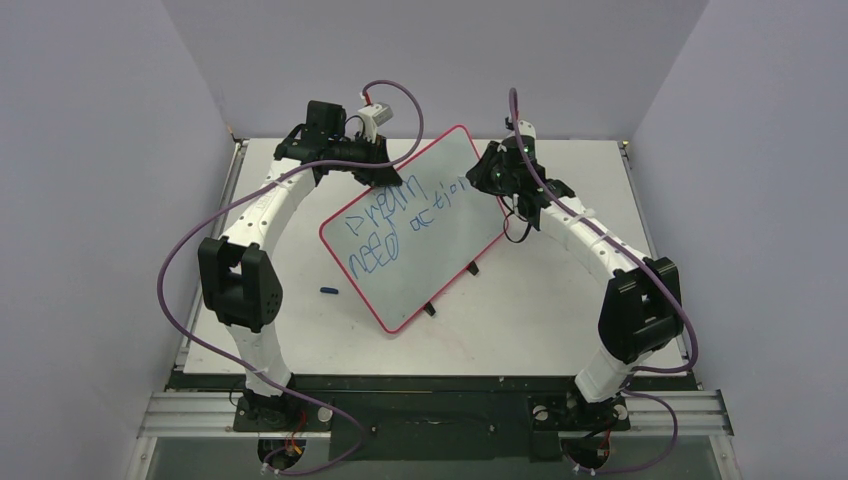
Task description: Write a sentence on the whiteboard
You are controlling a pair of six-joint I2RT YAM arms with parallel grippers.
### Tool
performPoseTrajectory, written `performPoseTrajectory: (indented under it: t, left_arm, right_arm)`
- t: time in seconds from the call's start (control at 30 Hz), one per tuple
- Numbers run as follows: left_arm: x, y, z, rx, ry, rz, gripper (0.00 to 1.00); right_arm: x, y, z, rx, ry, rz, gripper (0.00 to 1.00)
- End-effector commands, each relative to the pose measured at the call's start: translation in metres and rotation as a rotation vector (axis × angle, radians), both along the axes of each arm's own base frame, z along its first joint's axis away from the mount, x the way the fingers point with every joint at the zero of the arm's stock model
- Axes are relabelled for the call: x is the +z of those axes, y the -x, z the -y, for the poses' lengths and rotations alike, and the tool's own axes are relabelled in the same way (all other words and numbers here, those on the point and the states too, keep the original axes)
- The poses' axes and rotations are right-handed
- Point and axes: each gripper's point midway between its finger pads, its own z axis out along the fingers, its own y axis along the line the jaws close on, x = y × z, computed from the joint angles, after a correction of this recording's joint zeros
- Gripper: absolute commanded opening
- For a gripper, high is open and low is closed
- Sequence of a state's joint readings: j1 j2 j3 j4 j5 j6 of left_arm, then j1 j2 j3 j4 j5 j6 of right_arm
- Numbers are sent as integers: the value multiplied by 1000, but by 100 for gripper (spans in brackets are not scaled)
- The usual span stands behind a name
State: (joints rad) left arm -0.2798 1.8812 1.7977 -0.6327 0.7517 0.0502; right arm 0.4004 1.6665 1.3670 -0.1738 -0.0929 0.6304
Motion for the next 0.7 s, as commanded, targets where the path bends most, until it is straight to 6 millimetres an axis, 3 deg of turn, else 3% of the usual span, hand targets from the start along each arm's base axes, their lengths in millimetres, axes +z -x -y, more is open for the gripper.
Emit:
performPoseTrajectory:
  t: [0.0,0.67]
  left_arm:
    - [19,18,12,-106,-2,90,0]
    - [19,18,12,-108,0,90,0]
  right_arm:
    - [14,-13,4,-32,-8,38,0]
    - [7,-18,11,-51,5,19,0]
